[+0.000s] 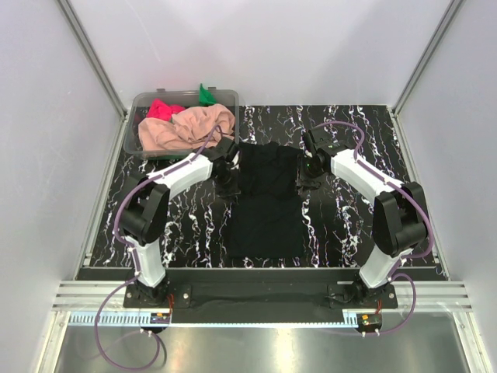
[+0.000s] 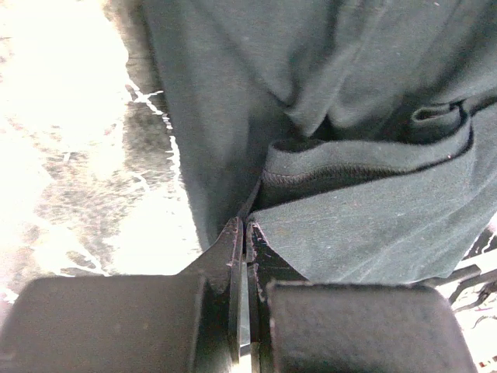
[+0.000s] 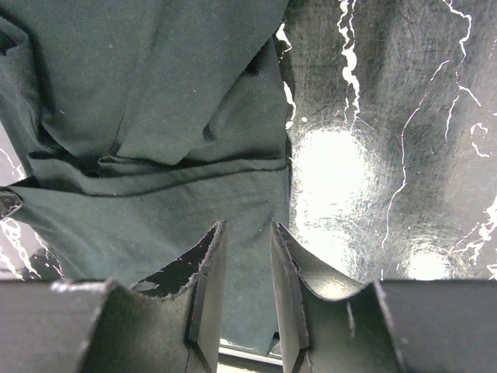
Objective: Fold and stack the t-shirts
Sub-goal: Fold the tshirt
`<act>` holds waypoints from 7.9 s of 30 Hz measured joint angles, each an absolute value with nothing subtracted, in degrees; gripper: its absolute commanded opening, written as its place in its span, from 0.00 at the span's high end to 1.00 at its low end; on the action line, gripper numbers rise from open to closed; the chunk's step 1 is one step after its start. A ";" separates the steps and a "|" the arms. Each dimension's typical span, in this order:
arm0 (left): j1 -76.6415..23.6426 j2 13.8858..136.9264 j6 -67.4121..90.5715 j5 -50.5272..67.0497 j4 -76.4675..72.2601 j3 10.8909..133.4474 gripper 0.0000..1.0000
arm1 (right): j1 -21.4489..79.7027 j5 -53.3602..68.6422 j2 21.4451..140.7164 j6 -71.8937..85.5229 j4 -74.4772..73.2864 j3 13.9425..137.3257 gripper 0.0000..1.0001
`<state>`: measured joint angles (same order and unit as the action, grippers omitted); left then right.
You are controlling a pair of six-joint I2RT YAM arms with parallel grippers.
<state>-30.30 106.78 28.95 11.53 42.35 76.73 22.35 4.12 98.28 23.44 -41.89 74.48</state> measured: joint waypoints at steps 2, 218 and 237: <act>-30.02 106.74 28.95 11.14 42.59 76.69 1.00 | 22.35 4.16 98.28 23.42 -41.89 74.48 0.65; -28.69 124.88 23.59 8.29 53.10 101.21 0.57 | 20.25 20.40 131.33 23.33 -49.89 105.65 0.68; -26.02 119.83 22.72 12.01 50.61 105.06 0.55 | 20.18 12.91 129.80 21.45 -61.36 121.25 0.66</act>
